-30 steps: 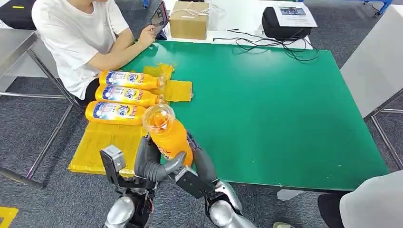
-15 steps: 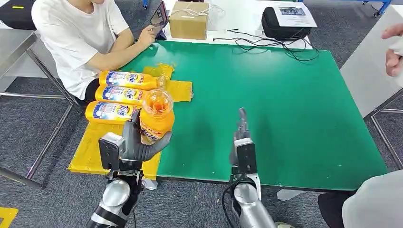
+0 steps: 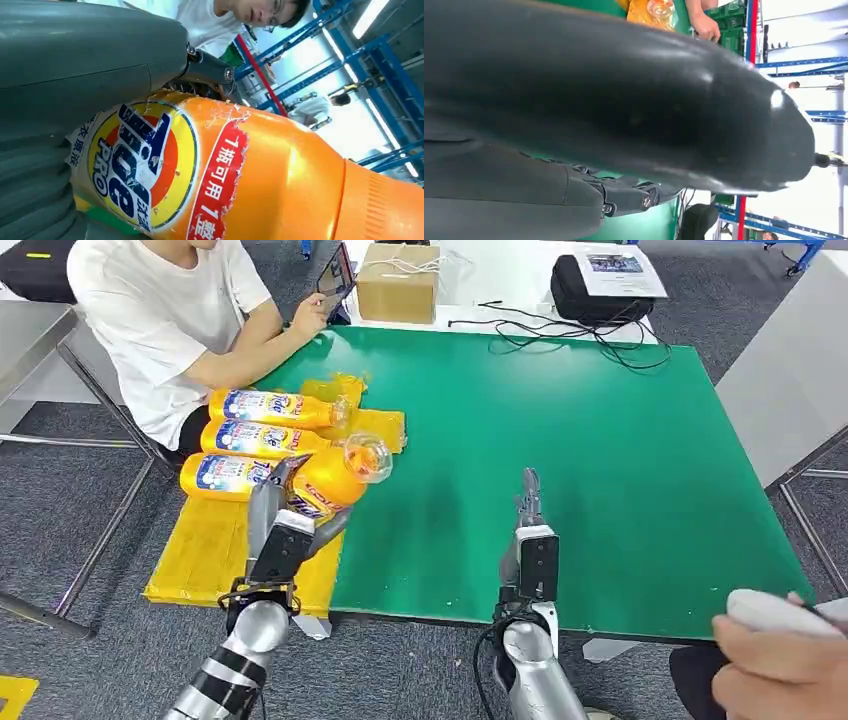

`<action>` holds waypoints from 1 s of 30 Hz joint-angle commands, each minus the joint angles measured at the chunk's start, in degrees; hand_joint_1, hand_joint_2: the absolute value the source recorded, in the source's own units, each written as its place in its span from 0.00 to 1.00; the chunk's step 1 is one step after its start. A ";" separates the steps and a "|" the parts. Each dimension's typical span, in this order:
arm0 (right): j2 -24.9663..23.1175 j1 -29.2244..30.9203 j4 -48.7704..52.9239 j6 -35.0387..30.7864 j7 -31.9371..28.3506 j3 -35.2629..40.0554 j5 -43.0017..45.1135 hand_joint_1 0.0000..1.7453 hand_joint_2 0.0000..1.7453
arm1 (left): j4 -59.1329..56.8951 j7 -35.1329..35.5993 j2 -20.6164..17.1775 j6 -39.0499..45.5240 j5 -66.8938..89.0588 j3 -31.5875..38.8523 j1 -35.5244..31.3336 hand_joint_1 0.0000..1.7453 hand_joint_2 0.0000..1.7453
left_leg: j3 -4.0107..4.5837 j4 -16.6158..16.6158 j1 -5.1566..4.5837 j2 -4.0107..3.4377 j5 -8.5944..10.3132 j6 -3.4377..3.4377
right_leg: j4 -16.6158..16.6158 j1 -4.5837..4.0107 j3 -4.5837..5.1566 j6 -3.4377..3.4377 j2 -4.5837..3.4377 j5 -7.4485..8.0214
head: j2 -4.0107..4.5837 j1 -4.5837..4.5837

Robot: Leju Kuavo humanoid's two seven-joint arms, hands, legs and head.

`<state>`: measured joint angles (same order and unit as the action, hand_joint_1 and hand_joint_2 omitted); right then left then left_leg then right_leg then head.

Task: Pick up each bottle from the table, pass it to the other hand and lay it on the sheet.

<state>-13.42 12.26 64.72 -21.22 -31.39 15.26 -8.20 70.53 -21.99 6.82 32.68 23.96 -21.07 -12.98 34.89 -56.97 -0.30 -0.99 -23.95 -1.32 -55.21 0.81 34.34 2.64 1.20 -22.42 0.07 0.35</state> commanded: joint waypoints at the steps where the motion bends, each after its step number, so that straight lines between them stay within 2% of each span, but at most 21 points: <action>1: -1.46 -0.62 0.91 4.51 -0.64 2.08 0.83 0.00 0.00 | -19.91 9.92 -4.38 2.47 26.21 1.37 -9.33 1.00 1.00 | -0.34 0.07 0.07 0.09 -0.09 0.13 | 0.04 -0.05 -0.33 -0.13 -0.07 -0.11 | 0.00 -0.02; 6: -0.62 -5.36 9.49 7.39 0.52 6.84 1.66 0.00 0.00 | -28.71 11.48 -7.12 -1.93 32.82 3.70 -10.52 1.00 1.00 | -0.40 0.10 0.09 -0.02 -0.11 0.16 | 0.05 -0.07 -0.34 -0.16 -0.21 -0.09 | 0.00 -0.02; 7: -0.50 -5.87 10.39 7.56 0.68 6.81 2.02 0.00 0.00 | -29.95 13.47 -7.60 -3.72 34.78 3.54 -10.81 0.98 1.00 | -0.28 0.08 0.07 -0.05 -0.09 0.12 | 0.04 -0.06 -0.22 -0.11 -0.19 -0.06 | 0.00 -0.02; 8: -0.26 -6.98 12.06 8.56 1.22 7.01 2.78 0.00 0.00 | -29.65 14.18 -8.27 -5.64 35.03 4.78 -9.99 0.89 1.00 | -0.38 0.05 0.11 -0.03 -0.14 0.15 | 0.02 -0.09 -0.31 -0.15 -0.21 -0.12 | 0.00 -0.02; 9: -0.06 -8.03 13.30 8.85 1.35 7.17 2.77 0.00 0.00 | -29.06 14.49 -8.98 -7.80 34.98 5.48 -9.11 0.97 1.00 | -0.24 0.04 0.11 -0.03 -0.10 0.11 | 0.02 -0.08 -0.19 -0.10 -0.16 -0.08 | 0.00 -0.02; 10: 0.21 -8.93 14.31 9.18 1.56 7.28 2.82 0.00 0.00 | -27.94 14.44 -9.97 -9.71 35.34 5.75 -8.08 0.95 1.00 | -0.31 0.03 0.12 -0.04 -0.14 0.12 | 0.01 -0.10 -0.23 -0.12 -0.19 -0.12 | 0.00 -0.02; 12: 0.16 -10.03 15.31 9.53 2.03 6.58 3.29 0.00 0.00 | -26.61 15.75 -10.93 -11.98 36.74 6.53 -6.91 1.00 1.00 | -0.37 0.02 0.14 -0.11 -0.20 0.12 | 0.00 -0.10 -0.29 -0.13 -0.23 -0.16 | 0.00 -0.02; 13: 0.26 -10.18 15.24 9.40 2.47 6.30 3.17 0.00 0.00 | -26.39 17.50 -10.70 -11.18 39.03 6.01 -6.68 1.00 1.00 | -0.25 0.05 0.13 -0.15 -0.13 0.09 | 0.04 -0.10 -0.19 -0.10 -0.23 -0.09 | 0.00 0.00; 17: -0.37 -10.36 15.15 10.24 2.89 4.93 2.99 0.00 0.00 | -24.60 16.87 -9.11 -18.30 38.93 4.72 -5.90 1.00 1.00 | -0.31 0.03 0.10 -0.05 -0.15 0.10 | 0.02 -0.06 -0.28 -0.11 -0.17 -0.13 | 0.00 0.00; 20: -0.90 -9.90 14.16 10.90 3.13 5.21 3.13 0.00 0.00 | -26.60 18.94 -8.66 -18.57 39.00 4.81 -7.40 1.00 1.00 | -0.23 0.04 0.06 -0.01 -0.09 0.10 | 0.02 -0.02 -0.22 -0.11 -0.12 -0.09 | 0.00 0.00; 21: -1.00 -9.74 13.77 10.93 3.14 5.27 3.14 0.00 0.00 | -26.89 18.85 -8.70 -18.82 39.16 4.60 -7.91 0.91 1.00 | -0.33 0.02 0.09 0.04 -0.14 0.14 | -0.01 -0.05 -0.33 -0.15 -0.13 -0.14 | 0.00 0.00; 22: -1.07 -9.44 13.06 10.96 3.14 5.31 3.15 0.00 0.00 | -27.77 18.71 -8.43 -19.16 38.74 4.84 -8.65 0.34 1.00 | -0.35 0.04 0.06 0.04 -0.10 0.12 | 0.02 -0.03 -0.35 -0.13 -0.12 -0.10 | 0.00 0.00; 30: -1.01 -9.40 12.89 10.96 3.14 5.25 3.15 0.00 0.00 | -27.89 18.70 -8.33 -19.23 38.69 4.83 -8.83 0.34 1.00 | -0.49 0.02 0.11 0.05 -0.06 0.19 | 0.01 -0.07 -0.45 -0.15 -0.14 -0.08 | 0.00 0.00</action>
<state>-15.21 1.84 78.99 -10.34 -28.50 20.39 -5.18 47.89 -3.56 -1.81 14.23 62.99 -16.22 -20.44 34.59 -56.93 -0.27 -0.96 -23.92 -1.24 -55.22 0.80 34.06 2.60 1.18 -22.45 0.07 0.35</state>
